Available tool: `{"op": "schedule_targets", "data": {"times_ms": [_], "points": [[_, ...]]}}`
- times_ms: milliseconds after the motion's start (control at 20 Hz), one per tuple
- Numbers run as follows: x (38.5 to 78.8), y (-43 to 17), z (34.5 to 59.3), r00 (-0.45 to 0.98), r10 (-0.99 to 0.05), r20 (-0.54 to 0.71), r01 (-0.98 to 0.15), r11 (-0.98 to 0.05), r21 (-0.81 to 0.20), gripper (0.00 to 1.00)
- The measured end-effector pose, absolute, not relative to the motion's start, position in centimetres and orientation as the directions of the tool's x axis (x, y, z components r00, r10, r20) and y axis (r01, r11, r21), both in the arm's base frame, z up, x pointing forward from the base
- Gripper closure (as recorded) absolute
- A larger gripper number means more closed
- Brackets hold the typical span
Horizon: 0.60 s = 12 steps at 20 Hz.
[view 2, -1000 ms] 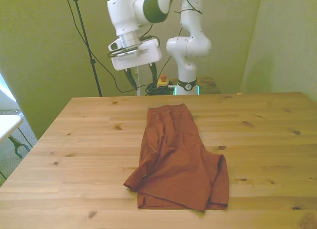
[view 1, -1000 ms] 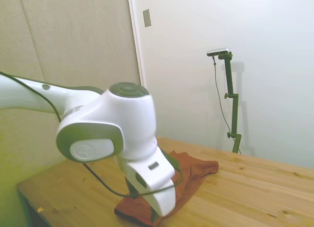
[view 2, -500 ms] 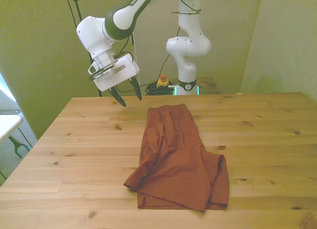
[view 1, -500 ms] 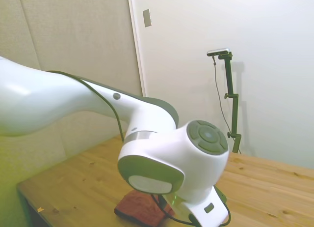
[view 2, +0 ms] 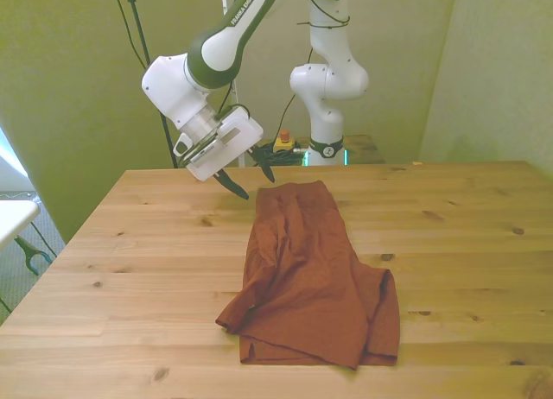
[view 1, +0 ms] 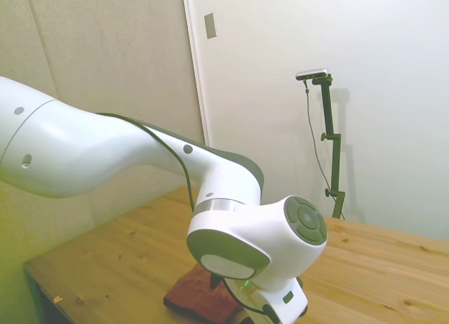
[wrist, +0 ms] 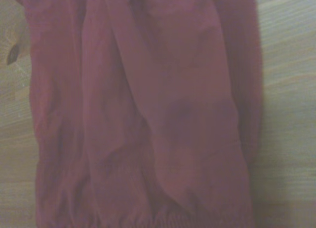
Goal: Unfold the shorts
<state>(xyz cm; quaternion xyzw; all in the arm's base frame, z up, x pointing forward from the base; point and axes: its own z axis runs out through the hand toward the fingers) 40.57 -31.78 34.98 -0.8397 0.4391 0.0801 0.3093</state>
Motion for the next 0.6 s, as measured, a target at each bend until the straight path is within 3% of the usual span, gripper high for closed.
{"op": "schedule_targets", "data": {"times_ms": [600], "points": [[40.20, -30.89, 34.35, 0.626, -0.655, -0.424, -0.770, -0.431, -0.471, 1.00]]}}
